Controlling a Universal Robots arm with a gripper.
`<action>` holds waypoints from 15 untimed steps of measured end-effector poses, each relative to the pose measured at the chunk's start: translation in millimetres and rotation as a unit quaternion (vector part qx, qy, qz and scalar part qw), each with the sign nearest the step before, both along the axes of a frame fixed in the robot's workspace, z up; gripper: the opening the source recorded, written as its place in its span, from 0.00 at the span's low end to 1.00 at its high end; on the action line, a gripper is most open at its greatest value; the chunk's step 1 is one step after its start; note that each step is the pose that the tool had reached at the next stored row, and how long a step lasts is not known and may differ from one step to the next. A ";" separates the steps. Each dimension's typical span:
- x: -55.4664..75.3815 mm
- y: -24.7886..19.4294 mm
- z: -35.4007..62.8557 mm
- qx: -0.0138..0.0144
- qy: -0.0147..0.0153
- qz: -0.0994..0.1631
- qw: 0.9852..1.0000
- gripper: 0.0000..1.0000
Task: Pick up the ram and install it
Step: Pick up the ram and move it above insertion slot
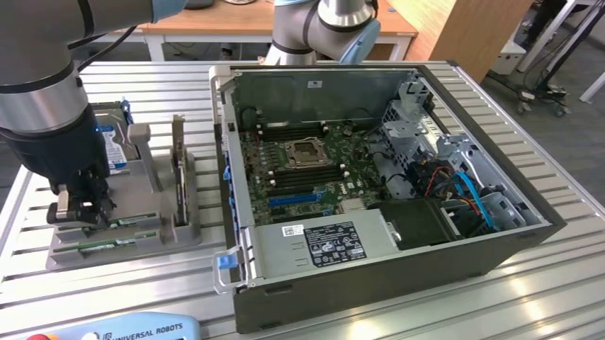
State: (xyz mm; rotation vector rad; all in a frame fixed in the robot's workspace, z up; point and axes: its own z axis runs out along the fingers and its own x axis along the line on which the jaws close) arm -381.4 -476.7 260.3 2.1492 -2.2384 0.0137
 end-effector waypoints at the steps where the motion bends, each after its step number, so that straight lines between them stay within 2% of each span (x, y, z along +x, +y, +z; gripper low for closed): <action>1: 0.0 0.0 0.0 0.000 0.000 0.000 1.000 0.35; 5: 0.0 -0.1 -0.9 0.000 0.000 0.000 1.000 0.35; 15: 0.0 -0.1 -13.4 0.000 0.000 0.000 1.000 0.35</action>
